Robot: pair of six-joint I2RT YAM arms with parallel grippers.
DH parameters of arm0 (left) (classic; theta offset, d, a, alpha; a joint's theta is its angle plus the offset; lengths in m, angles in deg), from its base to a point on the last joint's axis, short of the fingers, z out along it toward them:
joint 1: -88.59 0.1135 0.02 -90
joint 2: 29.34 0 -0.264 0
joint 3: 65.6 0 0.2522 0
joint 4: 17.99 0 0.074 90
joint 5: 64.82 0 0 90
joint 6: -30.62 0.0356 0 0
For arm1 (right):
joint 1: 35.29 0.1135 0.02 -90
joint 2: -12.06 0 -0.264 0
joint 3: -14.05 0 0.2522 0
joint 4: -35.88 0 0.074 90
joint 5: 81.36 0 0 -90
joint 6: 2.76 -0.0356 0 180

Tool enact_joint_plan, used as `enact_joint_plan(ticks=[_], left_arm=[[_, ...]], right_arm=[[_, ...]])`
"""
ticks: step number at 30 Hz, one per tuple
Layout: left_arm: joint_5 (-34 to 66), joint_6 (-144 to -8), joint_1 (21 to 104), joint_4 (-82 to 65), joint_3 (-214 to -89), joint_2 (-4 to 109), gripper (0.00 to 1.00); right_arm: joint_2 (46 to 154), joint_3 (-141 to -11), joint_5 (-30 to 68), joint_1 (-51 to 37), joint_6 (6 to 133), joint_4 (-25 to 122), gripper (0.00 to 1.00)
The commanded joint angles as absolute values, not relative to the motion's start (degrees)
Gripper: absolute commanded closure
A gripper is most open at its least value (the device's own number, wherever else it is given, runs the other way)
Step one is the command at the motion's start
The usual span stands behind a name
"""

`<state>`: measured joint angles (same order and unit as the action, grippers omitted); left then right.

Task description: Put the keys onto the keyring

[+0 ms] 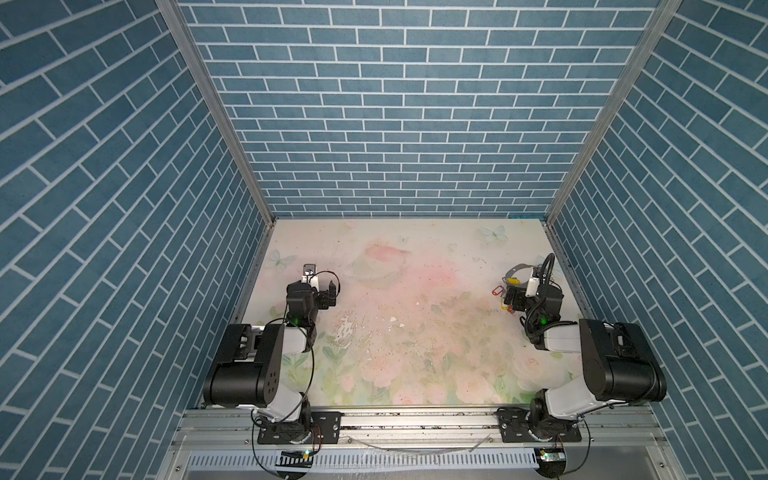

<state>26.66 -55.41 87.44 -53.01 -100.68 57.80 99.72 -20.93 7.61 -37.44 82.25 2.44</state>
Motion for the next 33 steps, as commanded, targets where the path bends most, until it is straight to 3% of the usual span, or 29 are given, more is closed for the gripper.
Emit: enact_joint_plan(ticks=[1,15,19,25,33], left_arm=[[27.1,-54.8,87.1,-54.2,-101.4,58.5,0.00],[25.3,-53.9,87.0,-55.3,-100.8,58.3,0.00],[22.6,-51.8,86.0,-57.9,-97.1,53.5,0.01],[27.9,-49.1,81.1,-49.4,-95.2,38.8,0.00],[37.2,-73.6,80.4,-22.5,-105.9,23.4,0.00]], right_arm=[[100.2,-22.6,7.1,-37.7,84.6,0.9,0.01],[100.1,-22.4,7.1,-37.6,84.7,0.5,0.01],[98.3,-19.9,10.7,-37.6,86.3,-2.4,0.01],[86.4,-19.0,10.2,-35.1,89.1,5.3,0.01],[64.3,-25.2,6.9,-30.9,83.9,27.3,0.01]])
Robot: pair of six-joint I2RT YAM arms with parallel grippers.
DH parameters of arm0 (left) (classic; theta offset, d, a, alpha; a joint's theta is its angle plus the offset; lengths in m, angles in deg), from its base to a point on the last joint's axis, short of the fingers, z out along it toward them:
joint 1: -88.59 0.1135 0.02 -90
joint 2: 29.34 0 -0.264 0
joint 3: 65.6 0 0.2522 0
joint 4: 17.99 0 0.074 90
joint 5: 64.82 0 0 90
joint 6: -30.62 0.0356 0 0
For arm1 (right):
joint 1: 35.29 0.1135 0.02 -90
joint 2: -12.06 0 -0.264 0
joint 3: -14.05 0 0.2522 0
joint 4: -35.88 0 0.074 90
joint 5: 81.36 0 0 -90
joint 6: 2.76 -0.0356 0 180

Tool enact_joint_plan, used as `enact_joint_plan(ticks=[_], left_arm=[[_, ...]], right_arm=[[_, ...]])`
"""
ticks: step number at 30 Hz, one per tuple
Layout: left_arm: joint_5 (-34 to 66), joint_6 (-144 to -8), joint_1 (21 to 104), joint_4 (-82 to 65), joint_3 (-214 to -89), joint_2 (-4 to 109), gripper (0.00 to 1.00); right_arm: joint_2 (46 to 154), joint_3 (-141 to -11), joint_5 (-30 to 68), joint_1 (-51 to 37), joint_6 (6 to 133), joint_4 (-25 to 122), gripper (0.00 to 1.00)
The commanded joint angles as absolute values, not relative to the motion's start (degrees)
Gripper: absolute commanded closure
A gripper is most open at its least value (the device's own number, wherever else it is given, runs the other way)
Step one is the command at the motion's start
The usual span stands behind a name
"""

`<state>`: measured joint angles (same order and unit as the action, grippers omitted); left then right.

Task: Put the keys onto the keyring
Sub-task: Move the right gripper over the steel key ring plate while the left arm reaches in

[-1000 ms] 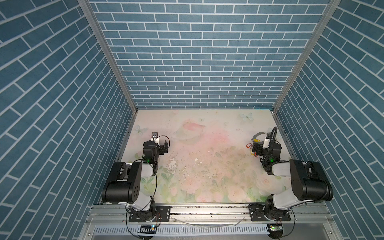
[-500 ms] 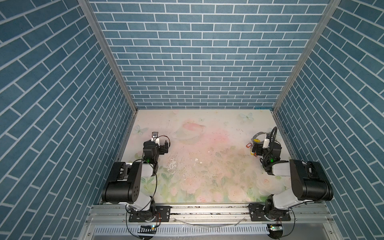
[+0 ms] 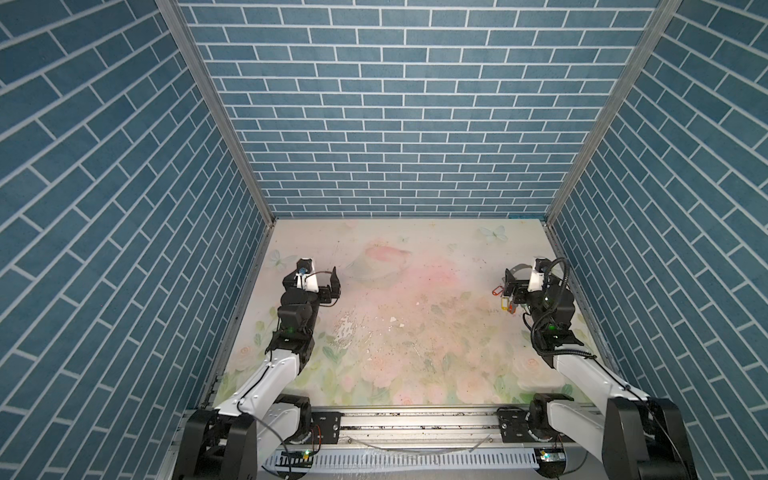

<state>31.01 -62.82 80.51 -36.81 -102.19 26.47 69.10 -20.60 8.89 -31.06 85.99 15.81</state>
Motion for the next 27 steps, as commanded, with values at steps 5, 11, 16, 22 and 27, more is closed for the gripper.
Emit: enact_joint_plan(ticks=[5,11,16,22,27], left_arm=[[50.2,-88.7,80.5,-3.7,-109.2,17.9,0.00],[31.0,-90.3,80.5,-15.6,-101.4,17.8,0.01],[17.5,-88.7,79.7,-13.0,-106.7,29.3,0.00],[15.1,-81.6,74.5,-14.1,-111.4,42.2,0.00],[15.1,-77.6,73.2,-16.9,-111.2,45.9,0.00]], right_arm=[[57.4,-33.1,-2.2,-31.0,70.3,47.4,0.01],[58.6,-34.5,-1.3,-32.8,61.6,54.4,0.01],[73.7,-42.9,0.0,-33.3,62.0,59.5,0.01],[93.1,-53.9,0.4,-33.7,60.6,62.2,0.01],[105.6,-62.8,1.9,-35.3,59.1,64.3,0.01]])
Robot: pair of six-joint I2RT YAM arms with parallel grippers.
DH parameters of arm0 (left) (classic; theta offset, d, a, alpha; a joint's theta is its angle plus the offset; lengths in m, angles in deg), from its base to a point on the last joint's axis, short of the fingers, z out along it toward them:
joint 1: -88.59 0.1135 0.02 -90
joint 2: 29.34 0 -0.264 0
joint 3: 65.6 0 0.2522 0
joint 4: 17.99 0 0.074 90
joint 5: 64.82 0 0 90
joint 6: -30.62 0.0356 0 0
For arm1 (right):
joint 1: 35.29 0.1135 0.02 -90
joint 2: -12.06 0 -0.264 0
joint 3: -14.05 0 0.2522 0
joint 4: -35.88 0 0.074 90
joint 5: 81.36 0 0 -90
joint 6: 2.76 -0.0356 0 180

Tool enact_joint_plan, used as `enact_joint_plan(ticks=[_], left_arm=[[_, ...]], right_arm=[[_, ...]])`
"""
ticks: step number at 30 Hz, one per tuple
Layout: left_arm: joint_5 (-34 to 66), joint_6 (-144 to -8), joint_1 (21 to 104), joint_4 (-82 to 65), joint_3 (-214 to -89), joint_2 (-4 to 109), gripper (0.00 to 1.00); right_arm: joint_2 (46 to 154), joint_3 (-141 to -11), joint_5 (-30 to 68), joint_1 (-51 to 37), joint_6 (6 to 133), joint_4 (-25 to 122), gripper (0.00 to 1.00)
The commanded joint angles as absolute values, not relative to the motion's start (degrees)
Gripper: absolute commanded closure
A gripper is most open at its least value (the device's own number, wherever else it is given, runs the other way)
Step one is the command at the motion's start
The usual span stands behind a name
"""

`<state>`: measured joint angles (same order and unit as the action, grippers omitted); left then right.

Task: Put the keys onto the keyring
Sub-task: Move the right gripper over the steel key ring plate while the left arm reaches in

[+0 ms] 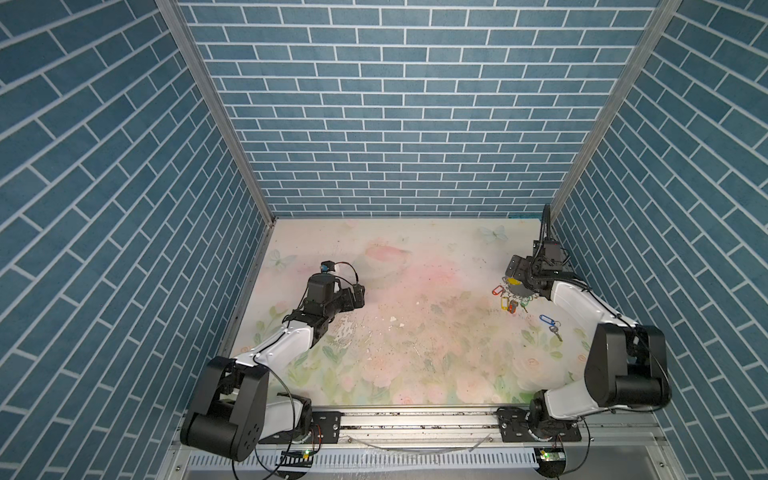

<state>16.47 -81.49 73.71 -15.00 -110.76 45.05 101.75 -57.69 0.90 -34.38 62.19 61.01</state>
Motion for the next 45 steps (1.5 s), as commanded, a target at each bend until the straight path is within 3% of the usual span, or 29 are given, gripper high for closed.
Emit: enact_joint_plan(ticks=[1,12,24,41,45], left_arm=[[15.0,-77.3,73.1,-18.0,-110.8,46.3,0.01],[16.2,-76.7,72.9,-23.2,-108.6,46.5,0.00],[19.1,-76.7,72.9,-24.6,-106.8,44.2,0.00],[27.4,-76.5,72.9,-21.2,-103.9,35.0,0.00],[34.0,-77.3,72.9,-17.6,-102.8,29.6,0.00]], right_arm=[[108.0,-64.7,2.8,-35.7,58.6,64.8,0.01],[128.5,-84.4,7.8,-37.1,54.4,73.9,0.03],[136.3,-89.2,14.6,-35.1,51.7,77.3,0.02],[135.3,-86.5,20.7,-14.3,52.7,78.8,0.01],[133.7,-84.1,22.1,-8.3,52.1,77.2,0.01]])
